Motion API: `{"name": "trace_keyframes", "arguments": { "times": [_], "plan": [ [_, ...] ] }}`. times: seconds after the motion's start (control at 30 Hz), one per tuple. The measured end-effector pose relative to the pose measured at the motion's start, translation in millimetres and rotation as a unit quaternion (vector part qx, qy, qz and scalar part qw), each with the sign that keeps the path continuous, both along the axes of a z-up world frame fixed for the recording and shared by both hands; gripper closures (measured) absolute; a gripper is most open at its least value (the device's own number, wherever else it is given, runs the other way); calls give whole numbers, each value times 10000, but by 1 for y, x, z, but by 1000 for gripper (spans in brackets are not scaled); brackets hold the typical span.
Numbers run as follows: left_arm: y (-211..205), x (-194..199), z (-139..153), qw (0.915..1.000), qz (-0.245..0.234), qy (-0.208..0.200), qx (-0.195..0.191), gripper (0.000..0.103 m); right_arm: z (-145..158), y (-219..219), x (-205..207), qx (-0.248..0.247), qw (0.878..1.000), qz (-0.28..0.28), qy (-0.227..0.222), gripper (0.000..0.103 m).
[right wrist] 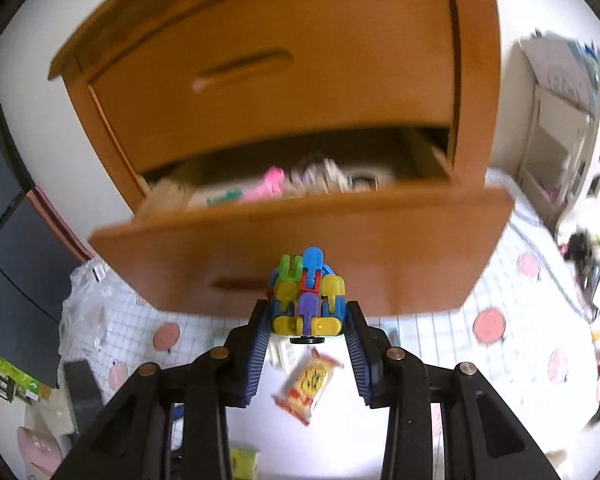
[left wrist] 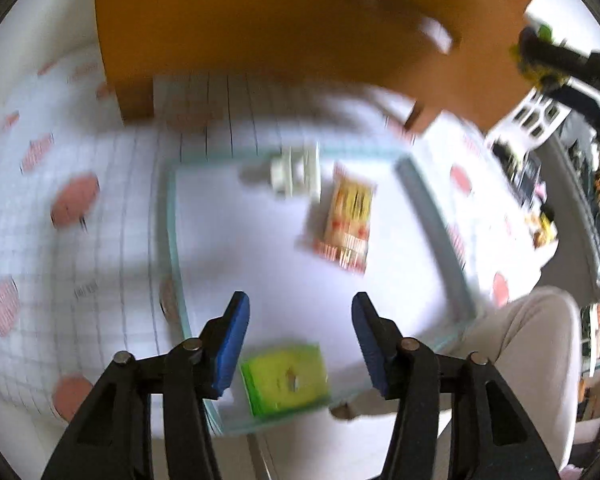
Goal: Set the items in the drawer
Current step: 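Lower the block toy and tissue pack into the drawer and open both tools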
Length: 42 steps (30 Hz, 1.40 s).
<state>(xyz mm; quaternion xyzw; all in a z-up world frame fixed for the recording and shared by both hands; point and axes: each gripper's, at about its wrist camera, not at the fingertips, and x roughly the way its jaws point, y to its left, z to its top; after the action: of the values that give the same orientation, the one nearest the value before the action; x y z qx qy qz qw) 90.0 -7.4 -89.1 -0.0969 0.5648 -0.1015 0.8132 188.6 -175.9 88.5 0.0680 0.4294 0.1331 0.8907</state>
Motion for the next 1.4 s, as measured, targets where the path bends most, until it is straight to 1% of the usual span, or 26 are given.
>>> {"name": "trace_keyframes", "arguments": {
  "times": [0.03,0.1,0.13,0.17,0.3,0.4,0.43,0.47,0.53,0.6,0.7,0.77,0.83,0.9,0.97,1.0,1.07,1.1,1.13,1.17,1.27,1.33,1.4],
  "plan": [
    [-3,-1,-7,9999,-29,126,85,43,-9,-1,-2,20,9999,-21,99,64],
    [-7,-6,-21,9992,-52,352,206,41,-24,-3,-6,52,9996,-35,264,64],
    [-8,-10,-25,9988,-66,428,230,39,-31,-4,-9,37,9994,-41,330,64],
    [-9,-15,-31,9982,-77,535,275,34,-38,-5,-12,19,9992,-51,392,64],
    [-12,-20,-45,9956,-111,874,316,33,-64,-8,-21,-37,9978,-86,663,64],
    [-18,-25,-59,9929,-161,1107,397,33,-76,-9,-25,-51,9969,-96,779,64],
    [-20,-26,-62,9929,-155,1103,416,33,-79,-8,-27,-53,9967,-93,810,64],
    [-21,-27,-61,9937,-133,1016,455,33,-81,-8,-28,-57,9965,-85,832,64],
    [-25,-29,-61,9934,-180,943,622,35,-83,-6,-27,-72,9964,-69,848,64],
    [-26,-30,-62,9938,-168,915,606,36,-82,-4,-27,-75,9965,-49,835,64],
    [-17,-33,-58,9950,-26,899,439,37,-79,-4,-28,-74,9969,-21,787,64],
    [-8,-32,-45,9968,118,709,345,37,-76,-2,-28,-66,9971,-1,759,64],
    [0,-29,-25,9985,237,434,235,37,-72,0,-28,-68,9974,38,710,64],
    [9,-23,-1,9994,309,91,153,37,-66,2,-27,-62,9978,74,650,64],
    [15,-17,37,9983,377,-446,55,37,-60,4,-27,-55,9983,108,574,64],
    [18,-10,47,9972,399,-627,22,37,-55,5,-26,-50,9986,129,516,64],
    [27,4,90,9915,460,-1206,-143,37,-45,7,-23,-24,9990,163,406,64],
    [28,18,107,9881,472,-1453,-188,37,-40,8,-21,-9,9992,173,362,63],
    [30,23,125,9843,472,-1691,-197,37,-33,8,-18,12,9994,182,295,63],
    [32,30,136,9816,467,-1841,-187,37,-25,9,-13,38,9996,190,212,63],
    [38,51,179,9702,527,-2364,-122,37,1,11,0,117,9998,177,-38,63],
    [41,64,196,9648,541,-2571,-81,37,21,11,10,176,9995,163,-222,63],
    [41,78,208,9609,579,-2707,55,37,37,13,19,148,9990,169,-390,63]
  ]
}}
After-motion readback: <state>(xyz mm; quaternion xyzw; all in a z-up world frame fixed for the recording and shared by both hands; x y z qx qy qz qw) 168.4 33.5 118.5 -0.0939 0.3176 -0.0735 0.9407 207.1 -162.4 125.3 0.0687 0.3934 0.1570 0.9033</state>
